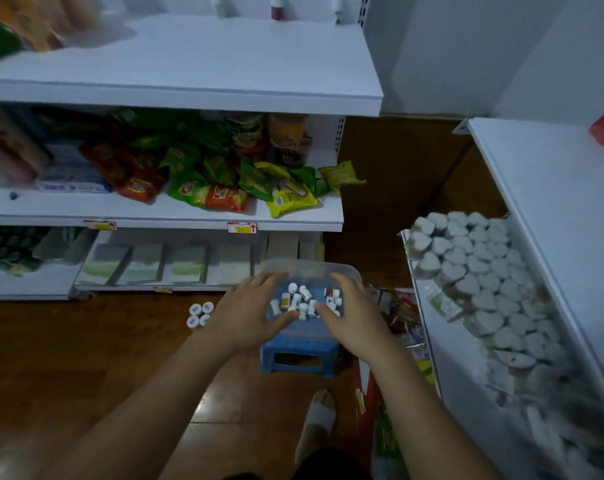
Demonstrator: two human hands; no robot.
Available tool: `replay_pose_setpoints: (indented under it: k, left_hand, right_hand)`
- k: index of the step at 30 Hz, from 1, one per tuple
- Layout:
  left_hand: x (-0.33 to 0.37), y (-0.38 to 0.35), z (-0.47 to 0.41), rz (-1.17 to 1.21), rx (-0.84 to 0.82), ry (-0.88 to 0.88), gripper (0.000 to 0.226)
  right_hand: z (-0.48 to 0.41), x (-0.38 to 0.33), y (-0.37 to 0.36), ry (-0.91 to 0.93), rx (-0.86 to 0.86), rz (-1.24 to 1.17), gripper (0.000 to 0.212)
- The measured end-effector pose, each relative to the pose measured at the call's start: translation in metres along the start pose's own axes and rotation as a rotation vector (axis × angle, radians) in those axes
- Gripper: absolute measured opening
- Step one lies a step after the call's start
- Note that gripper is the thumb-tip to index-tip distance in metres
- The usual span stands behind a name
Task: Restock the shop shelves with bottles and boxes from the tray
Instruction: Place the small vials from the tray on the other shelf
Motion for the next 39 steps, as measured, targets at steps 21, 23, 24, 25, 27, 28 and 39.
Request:
replay_pose_setpoints:
  k: [21, 23, 24, 25, 27, 28, 39]
  left_hand:
    - [-0.172, -0.327, -0.248, 0.263, -0.570, 0.558, 0.053]
    - [-0.183, -0.338, -0.252, 0.378, -0.502, 0.652, 0.043]
    - [-0.187, -0.343, -0.252, 0.468, -0.461, 0.719, 0.032]
    - [-0.191, -0.348, -0.251, 0.614, -0.400, 0.807, 0.021]
    - [-0.195, -0.365, -0.247, 0.975, -0.258, 0.990, 0.035]
    - [-0.200, -0.376, -0.247, 1.084, -0.180, 1.060, 0.043]
    - [-0.182, -0.340, -0.246, 1.127, -0.042, 0.872, 0.008]
  right_hand:
    - [-0.292, 0.170, -0.273, -0.405, -0.352, -0.116, 0.027]
    - [-0.299, 0.174, -0.284, -0.445, -0.331, -0.109, 0.033]
    - [-0.301, 0.177, -0.287, -0.500, -0.306, -0.133, 0.030]
    - [-0.301, 0.180, -0.288, -0.563, -0.258, -0.189, 0.026]
    - [-0.294, 0.184, -0.289, -0.723, -0.141, -0.362, 0.039]
    - [-0.293, 0.187, -0.290, -0.762, -0.079, -0.439, 0.041]
    - [-0.298, 0.189, -0.277, -0.456, -0.014, -0.380, 0.019]
Point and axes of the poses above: each hand's wrist, its own z-axis away from the middle knuckle, its own y-axis out of the back of the hand, x = y × z, the point moved 7 cm from there along -z, towards the middle knuckle, and after that the axes turned 3 degrees about -x, right-handed, at the moved point
